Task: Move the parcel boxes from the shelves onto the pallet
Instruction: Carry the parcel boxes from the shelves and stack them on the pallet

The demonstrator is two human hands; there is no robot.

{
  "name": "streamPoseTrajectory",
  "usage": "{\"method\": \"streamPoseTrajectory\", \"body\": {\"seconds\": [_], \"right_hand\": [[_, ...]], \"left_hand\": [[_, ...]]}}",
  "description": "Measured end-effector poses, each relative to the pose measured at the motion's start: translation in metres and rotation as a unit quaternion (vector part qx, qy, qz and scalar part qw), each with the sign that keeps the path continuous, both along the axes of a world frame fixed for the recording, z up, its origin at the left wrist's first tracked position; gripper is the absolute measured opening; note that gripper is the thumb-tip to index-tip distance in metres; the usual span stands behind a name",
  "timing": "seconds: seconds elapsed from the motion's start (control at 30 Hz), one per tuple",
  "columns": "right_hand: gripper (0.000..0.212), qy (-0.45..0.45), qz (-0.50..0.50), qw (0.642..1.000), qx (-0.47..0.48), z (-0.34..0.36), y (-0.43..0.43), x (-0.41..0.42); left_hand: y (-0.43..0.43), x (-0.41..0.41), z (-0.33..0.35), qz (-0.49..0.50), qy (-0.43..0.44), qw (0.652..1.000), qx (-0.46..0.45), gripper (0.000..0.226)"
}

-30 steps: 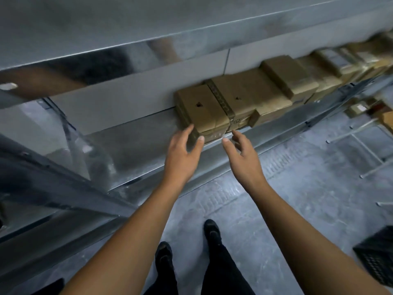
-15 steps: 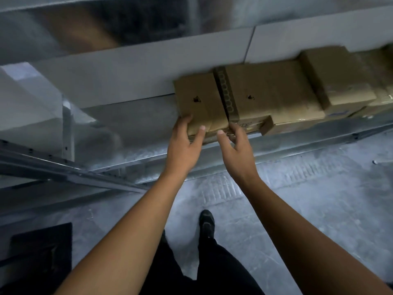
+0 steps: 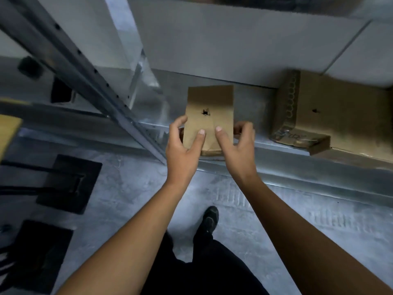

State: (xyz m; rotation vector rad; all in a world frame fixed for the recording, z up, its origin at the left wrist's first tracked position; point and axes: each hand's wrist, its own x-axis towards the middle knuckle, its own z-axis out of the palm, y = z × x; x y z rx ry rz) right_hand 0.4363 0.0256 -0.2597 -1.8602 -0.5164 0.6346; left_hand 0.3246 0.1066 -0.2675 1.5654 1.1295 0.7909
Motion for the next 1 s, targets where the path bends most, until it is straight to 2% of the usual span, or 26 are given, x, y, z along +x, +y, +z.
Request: {"method": "streamPoseTrajectory", "body": {"seconds": [0.13, 0.33, 0.53, 0.73, 0.8, 0.93, 1.0], "right_hand": [[0.055, -0.016, 0.079, 0.997, 0.021, 0.002, 0.023, -0.042], [0.047, -0.032, 0.150, 0.987, 0.041, 0.007, 0.056, -0.132], [0.048, -0.030, 0.248, 0.967, 0.059, 0.023, 0.082, -0.260], [0.051, -0.052, 0.348, 0.933, 0.070, 0.039, 0.102, -0.397], [0.055, -0.050, 0.375, 0.923, 0.077, 0.043, 0.110, -0.441], [0.079, -0.042, 0.437, 0.893, 0.096, 0.053, 0.122, -0.524], [0.077, -0.051, 0.462, 0.879, 0.106, 0.060, 0.127, -0.560]], "left_hand": [[0.011, -0.052, 0.008, 0.070, -0.027, 0.997, -0.011, 0.055], [0.017, -0.151, 0.015, 0.159, -0.033, 0.987, 0.009, 0.051], [0.020, -0.285, 0.029, 0.251, -0.058, 0.966, 0.010, 0.055], [0.012, -0.425, 0.045, 0.333, -0.100, 0.938, 0.015, 0.050], [0.011, -0.469, 0.050, 0.363, -0.095, 0.926, 0.027, 0.051], [0.007, -0.548, 0.060, 0.415, -0.095, 0.903, 0.054, 0.054], [0.006, -0.582, 0.067, 0.441, -0.100, 0.889, 0.069, 0.053]]}}
